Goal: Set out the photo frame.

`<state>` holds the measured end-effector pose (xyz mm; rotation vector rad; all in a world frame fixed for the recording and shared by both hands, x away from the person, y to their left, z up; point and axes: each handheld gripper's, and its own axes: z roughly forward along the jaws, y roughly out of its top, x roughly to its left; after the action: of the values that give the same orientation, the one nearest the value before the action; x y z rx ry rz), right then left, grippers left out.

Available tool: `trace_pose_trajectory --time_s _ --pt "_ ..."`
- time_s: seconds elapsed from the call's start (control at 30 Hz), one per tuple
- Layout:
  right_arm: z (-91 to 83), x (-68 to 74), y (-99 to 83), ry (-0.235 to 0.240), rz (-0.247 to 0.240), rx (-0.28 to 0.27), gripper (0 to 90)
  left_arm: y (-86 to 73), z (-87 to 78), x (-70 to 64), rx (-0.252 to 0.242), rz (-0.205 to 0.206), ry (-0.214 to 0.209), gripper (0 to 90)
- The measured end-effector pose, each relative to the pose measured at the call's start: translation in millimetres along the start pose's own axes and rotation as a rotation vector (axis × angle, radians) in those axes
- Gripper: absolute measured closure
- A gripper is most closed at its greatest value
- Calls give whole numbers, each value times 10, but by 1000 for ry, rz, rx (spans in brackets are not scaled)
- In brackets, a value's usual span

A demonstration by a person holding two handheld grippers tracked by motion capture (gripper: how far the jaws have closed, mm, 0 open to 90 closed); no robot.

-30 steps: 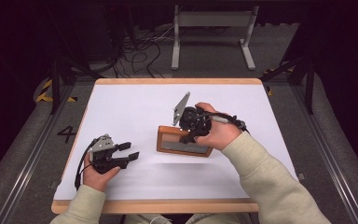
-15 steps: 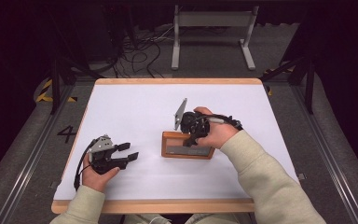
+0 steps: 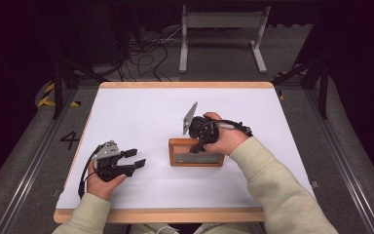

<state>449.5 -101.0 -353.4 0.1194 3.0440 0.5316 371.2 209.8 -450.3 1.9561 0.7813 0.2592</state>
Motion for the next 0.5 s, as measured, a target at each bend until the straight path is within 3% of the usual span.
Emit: trace_pose_trajectory --time_s 0.3,0.5 --pt "48 -80 -74 -75 64 -24 408 -1 4 -1 2 0 -3 432" --pt "62 -123 -129 -107 121 -56 309 -1 4 6 3 4 -3 431"
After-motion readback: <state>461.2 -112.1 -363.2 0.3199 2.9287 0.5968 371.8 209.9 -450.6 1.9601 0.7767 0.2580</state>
